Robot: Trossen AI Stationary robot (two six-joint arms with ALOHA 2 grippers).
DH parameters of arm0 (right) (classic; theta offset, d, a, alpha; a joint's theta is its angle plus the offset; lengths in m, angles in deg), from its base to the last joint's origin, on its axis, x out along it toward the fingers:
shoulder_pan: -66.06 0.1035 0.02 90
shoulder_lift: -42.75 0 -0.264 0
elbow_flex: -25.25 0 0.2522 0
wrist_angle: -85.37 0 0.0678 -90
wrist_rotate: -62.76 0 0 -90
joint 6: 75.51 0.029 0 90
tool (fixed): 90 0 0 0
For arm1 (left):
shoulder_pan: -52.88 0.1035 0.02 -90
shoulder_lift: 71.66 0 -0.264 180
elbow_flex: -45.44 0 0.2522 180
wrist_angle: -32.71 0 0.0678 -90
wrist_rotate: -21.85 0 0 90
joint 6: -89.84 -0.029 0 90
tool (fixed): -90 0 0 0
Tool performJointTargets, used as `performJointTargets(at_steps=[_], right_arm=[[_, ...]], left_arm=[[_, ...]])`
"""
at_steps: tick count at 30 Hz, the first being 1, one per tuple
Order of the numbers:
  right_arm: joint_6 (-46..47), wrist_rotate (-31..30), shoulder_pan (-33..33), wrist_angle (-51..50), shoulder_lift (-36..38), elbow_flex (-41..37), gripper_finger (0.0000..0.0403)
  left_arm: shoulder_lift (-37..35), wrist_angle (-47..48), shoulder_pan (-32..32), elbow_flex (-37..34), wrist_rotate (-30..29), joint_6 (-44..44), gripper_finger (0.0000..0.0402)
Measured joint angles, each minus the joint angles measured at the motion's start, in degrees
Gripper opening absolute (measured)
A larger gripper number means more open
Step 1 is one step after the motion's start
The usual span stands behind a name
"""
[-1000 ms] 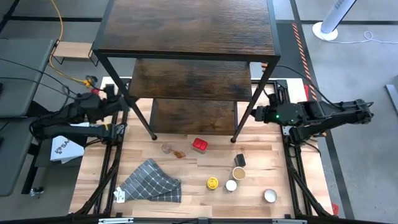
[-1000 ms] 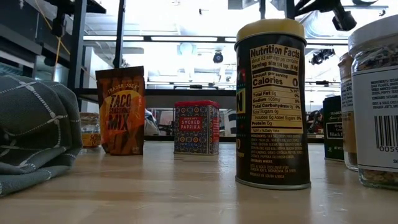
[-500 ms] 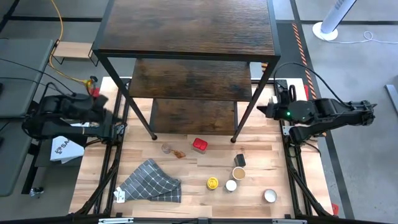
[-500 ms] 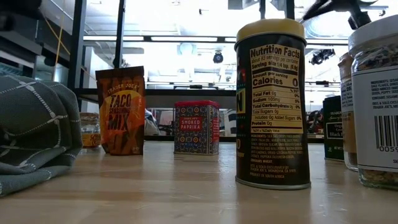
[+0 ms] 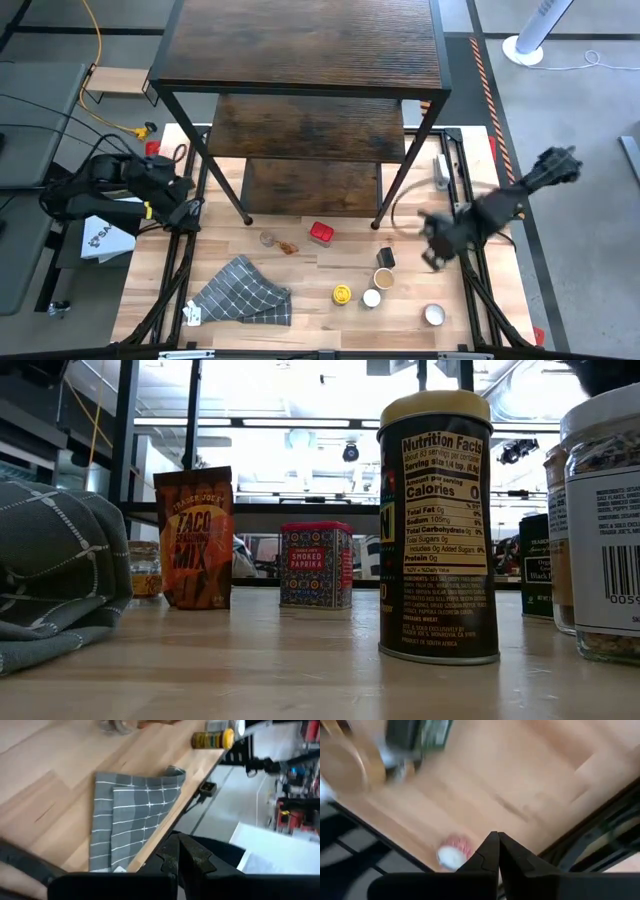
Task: Shelf spices
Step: Put the black seasoning can on the shelf
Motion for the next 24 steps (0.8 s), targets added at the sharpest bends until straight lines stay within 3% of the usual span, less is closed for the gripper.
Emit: performJointTargets(at_steps=[6, 10, 14, 17, 24], right_arm=[[19.7, -1.0, 18.0, 11.3, -9.9, 0.0, 0.0], [38.4, -7.3, 27.9, 18.9, -13.7, 0.0, 0.0], [41.6, -3.7, 31.1, 25.3, -17.3, 0.0, 0.0], [41.7, -3.8, 31.5, 28.5, -19.1, 0.0, 0.0], [39.9, -10.5, 29.7, 29.6, -19.2, 0.0, 0.0]], left_arm=[[0.7, -10.6, -5.9, -0.9, 1.1, -1.8, 0.0], [1.5, -11.6, -12.9, -0.9, 1.5, 0.0, 0.0], [4.0, -10.4, -22.1, -0.9, 3.7, 3.0, 0.0], [7.8, -14.8, -30.3, -0.9, 3.0, 4.9, 0.0], [20.9, -46.7, -49.0, -0.9, -18.4, 5.6, 0.0]])
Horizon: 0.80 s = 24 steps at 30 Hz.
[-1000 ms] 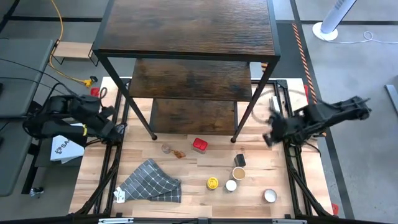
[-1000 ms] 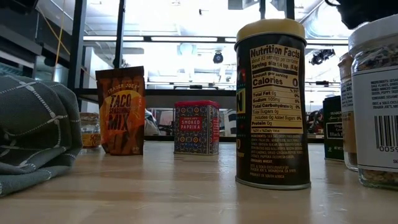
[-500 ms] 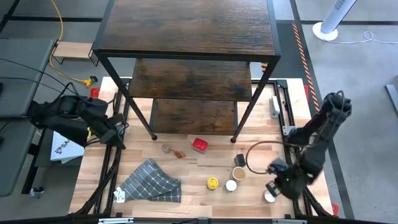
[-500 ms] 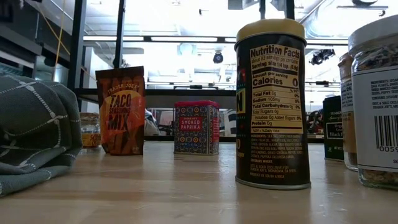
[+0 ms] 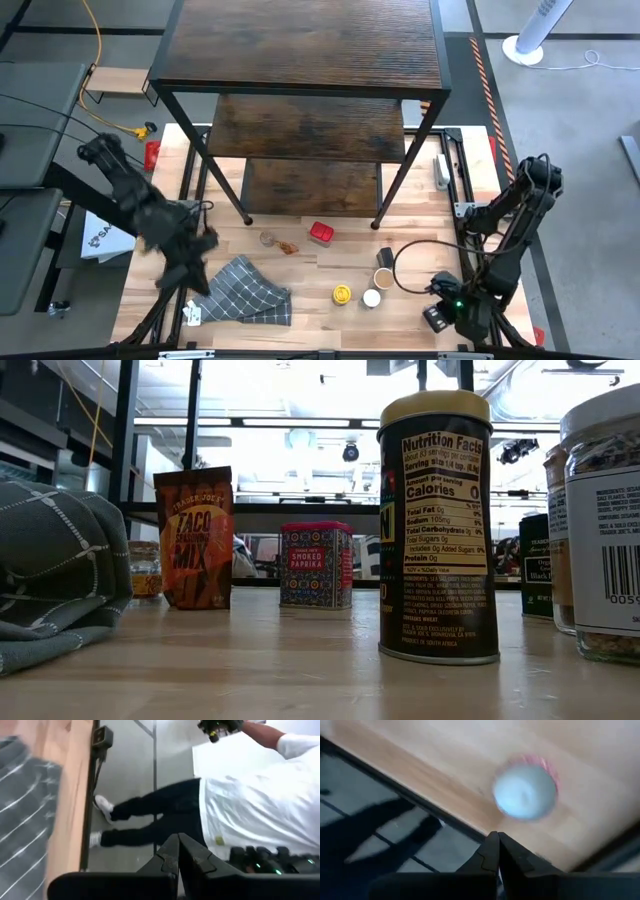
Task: Shelf spices
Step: Put the black seasoning can on the shelf
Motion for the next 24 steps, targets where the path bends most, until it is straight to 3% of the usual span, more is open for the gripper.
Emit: performJointTargets(at_steps=[5, 10, 17, 24], right_arm=[[-6.0, -10.6, -1.5, 3.1, 2.3, 0.0, 0.0], [-18.1, -17.7, -3.7, 7.9, 4.9, 0.0, 0.0], [-32.0, -17.6, -6.6, 10.4, 7.4, 0.0, 0.0], [-49.1, -7.5, -13.1, 21.0, 7.2, 0.0, 0.0]], left_arm=[[11.6, -13.1, -7.4, 0.0, -10.1, 1.9, 0.0], [23.0, -13.9, -7.1, 2.5, -11.9, -0.4, 0.0], [35.3, 5.9, -2.0, 17.8, -17.1, -14.5, 0.0], [43.2, 36.1, -0.6, 38.8, -34.5, -23.1, 0.0]])
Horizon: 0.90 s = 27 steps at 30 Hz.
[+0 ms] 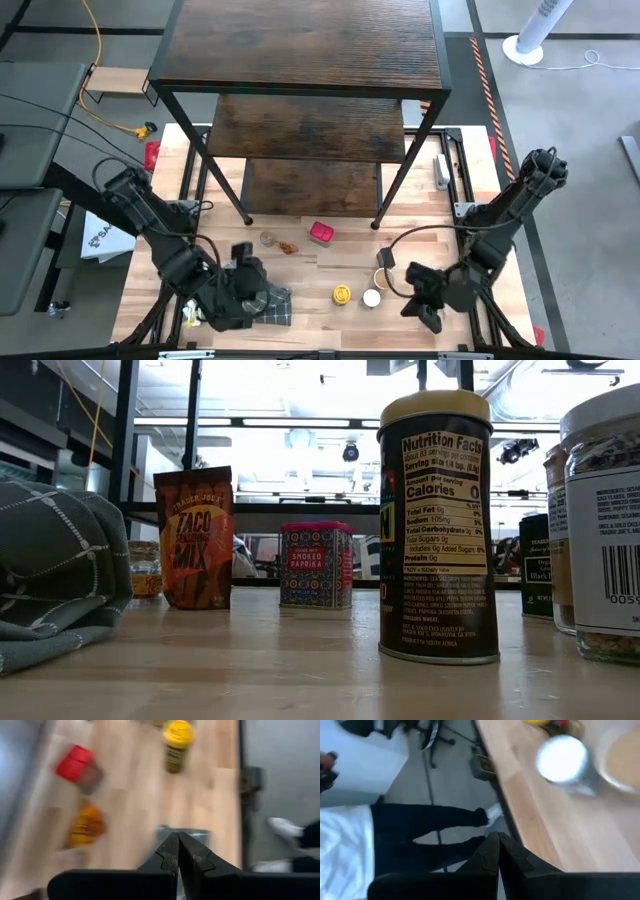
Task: Shelf spices
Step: Put the black seasoning can on the shelf
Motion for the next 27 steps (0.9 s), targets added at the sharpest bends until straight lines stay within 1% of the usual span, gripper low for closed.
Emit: performJointTargets(at_steps=[2, 5, 9, 13, 17, 20, 22, 24, 27], right_arm=[[-2.3, 0.8, -2.0, 1.1, 0.0, 0.1, 0.0], [-5.5, 1.1, -4.7, -1.2, 0.0, 1.4, 0.0001], [-9.3, 1.1, -8.6, -7.7, 0.0, 4.6, 0.001], [-12.3, 0.7, -11.9, -12.8, 0.0, 8.1, 0.0025], [-14.8, 0.6, -14.5, -16.4, 0.0, 10.9, 0.0047], [-15.8, 1.1, -16.0, -17.7, -0.5, 12.2, 0.0069], [-15.8, 3.1, -16.8, -18.9, -1.6, 13.1, 0.0083], [-16.5, 5.9, -17.3, -20.1, -3.3, 14.2, 0.0095], [-19.1, 8.5, -17.6, -22.1, -6.4, 16.7, 0.0111]], left_arm=[[0.5, 4.4, -0.1, 2.3, -1.2, 0.0, 0.0], [-0.6, 7.3, -0.5, 2.0, 0.3, 0.1, 0.0], [-3.2, 10.2, -1.8, -1.0, -0.3, 3.0, 0.0001], [-7.4, 7.6, -3.0, -7.0, -3.1, 7.8, 0.0014], [-12.4, 0.0, -3.6, -15.8, -2.9, 8.5, 0.0038], [-16.0, -7.3, -3.6, -23.7, -1.3, 8.5, 0.0061], [-18.0, -14.2, -3.2, -29.1, 0.4, 8.4, 0.0078], [-19.6, -23.0, -2.5, -34.1, 2.3, 8.2, 0.0097], [-20.1, -35.9, -1.0, -38.3, 4.4, 8.7, 0.0123]])
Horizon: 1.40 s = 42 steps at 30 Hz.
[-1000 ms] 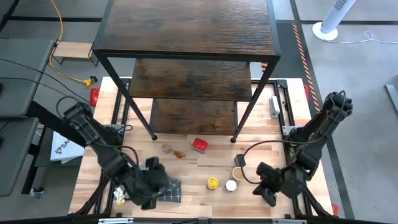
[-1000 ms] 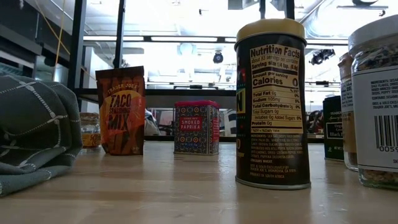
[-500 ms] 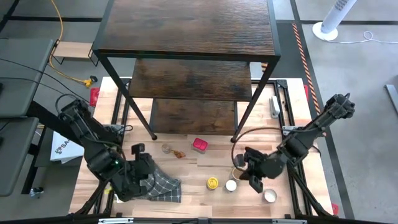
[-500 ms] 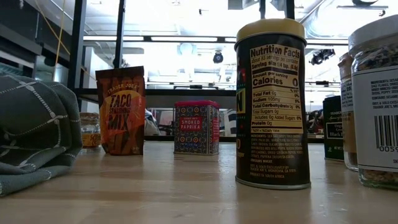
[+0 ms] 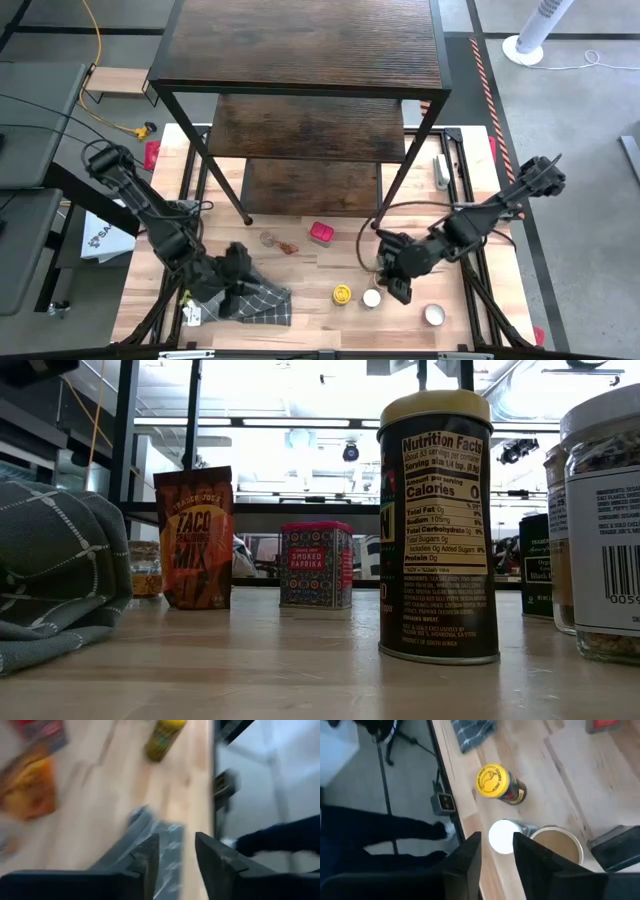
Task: Shelf spices
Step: Put the black seasoning can on the shelf
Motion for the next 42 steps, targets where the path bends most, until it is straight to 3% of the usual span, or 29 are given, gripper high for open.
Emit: performJointTargets(at_steps=[3, 7, 12, 16, 23, 30, 35, 42], right_arm=[[-5.5, 1.0, 0.1, -6.3, -3.4, 3.2, 0.0119], [-13.4, -0.7, 0.0, -18.7, -7.1, 7.4, 0.0122], [-13.8, -4.0, -1.2, -31.0, -8.5, 9.5, 0.0122], [-12.9, -8.4, -1.3, -33.4, -7.9, 9.6, 0.0122], [2.1, -10.1, -1.9, -28.9, -7.9, 6.4, 0.0122], [28.7, -10.8, -1.9, -25.4, -7.9, 1.1, 0.0137], [37.2, -9.7, -2.3, -24.1, -7.9, 0.4, 0.0169], [39.8, -9.3, -4.2, -21.9, -10.7, 0.4, 0.0202]], left_arm=[[0.7, -6.6, 1.3, -0.4, 0.5, -1.5, 0.0147], [1.6, -8.3, 3.6, 1.0, -0.3, -6.0, 0.0168], [3.5, -4.9, 8.7, 4.4, 1.0, -8.8, 0.0182], [5.2, 2.2, 11.8, 9.2, -1.1, -8.8, 0.0184], [6.3, 10.1, 13.5, 12.0, -5.5, -4.3, 0.0184], [5.1, 16.5, 11.2, 12.0, -3.1, 1.8, 0.0184], [4.4, 19.8, 5.4, 12.0, -4.3, 6.0, 0.0184], [4.4, 23.9, -2.4, 10.8, -12.3, 18.5, 0.0184]])
